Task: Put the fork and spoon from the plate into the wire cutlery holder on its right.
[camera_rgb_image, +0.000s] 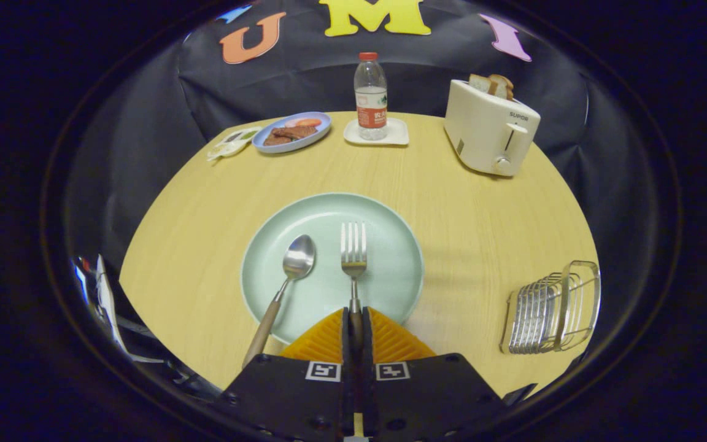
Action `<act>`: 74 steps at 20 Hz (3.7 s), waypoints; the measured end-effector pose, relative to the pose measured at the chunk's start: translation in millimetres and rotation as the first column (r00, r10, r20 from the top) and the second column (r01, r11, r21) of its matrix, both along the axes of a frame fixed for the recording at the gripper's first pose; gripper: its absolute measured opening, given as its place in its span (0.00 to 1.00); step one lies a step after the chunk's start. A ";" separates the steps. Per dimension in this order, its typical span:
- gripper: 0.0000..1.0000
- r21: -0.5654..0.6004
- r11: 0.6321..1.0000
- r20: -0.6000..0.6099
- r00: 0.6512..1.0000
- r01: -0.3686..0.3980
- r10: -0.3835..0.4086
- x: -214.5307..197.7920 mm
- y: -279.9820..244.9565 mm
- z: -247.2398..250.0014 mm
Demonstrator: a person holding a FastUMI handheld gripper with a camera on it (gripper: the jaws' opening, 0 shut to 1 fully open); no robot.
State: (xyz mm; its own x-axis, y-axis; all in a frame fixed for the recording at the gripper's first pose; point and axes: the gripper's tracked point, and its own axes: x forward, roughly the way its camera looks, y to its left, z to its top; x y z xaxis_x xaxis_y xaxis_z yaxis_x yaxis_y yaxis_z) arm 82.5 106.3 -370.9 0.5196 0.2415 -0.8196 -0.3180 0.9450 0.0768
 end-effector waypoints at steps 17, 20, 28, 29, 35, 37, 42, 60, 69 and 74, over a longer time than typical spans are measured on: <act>0.06 0.007 0.988 0.035 0.988 0.153 -0.153 -34.0 -204.7 73.1; 0.06 -0.014 0.982 0.035 0.981 0.189 -0.188 -35.0 -232.3 73.6; 0.06 -0.049 0.984 -0.025 0.985 0.171 -0.172 -37.4 -229.6 69.5; 0.06 -0.052 0.984 -0.025 0.985 0.172 -0.174 -36.7 -226.5 72.3; 0.07 -0.062 0.979 -0.001 0.981 0.195 -0.196 -22.0 -221.3 80.1; 0.07 -0.060 0.978 0.025 0.979 0.201 -0.200 -15.4 -220.1 85.8; 0.23 -0.043 0.983 0.076 0.982 0.179 -0.176 -6.2 -204.2 97.2; 0.97 0.022 0.998 0.042 0.997 0.064 -0.065 -37.3 15.0 26.2; 0.84 0.077 0.977 0.131 0.969 0.199 -0.207 -27.2 81.2 -10.4; 0.67 0.076 0.968 0.115 0.962 0.239 -0.247 -20.7 90.6 -40.6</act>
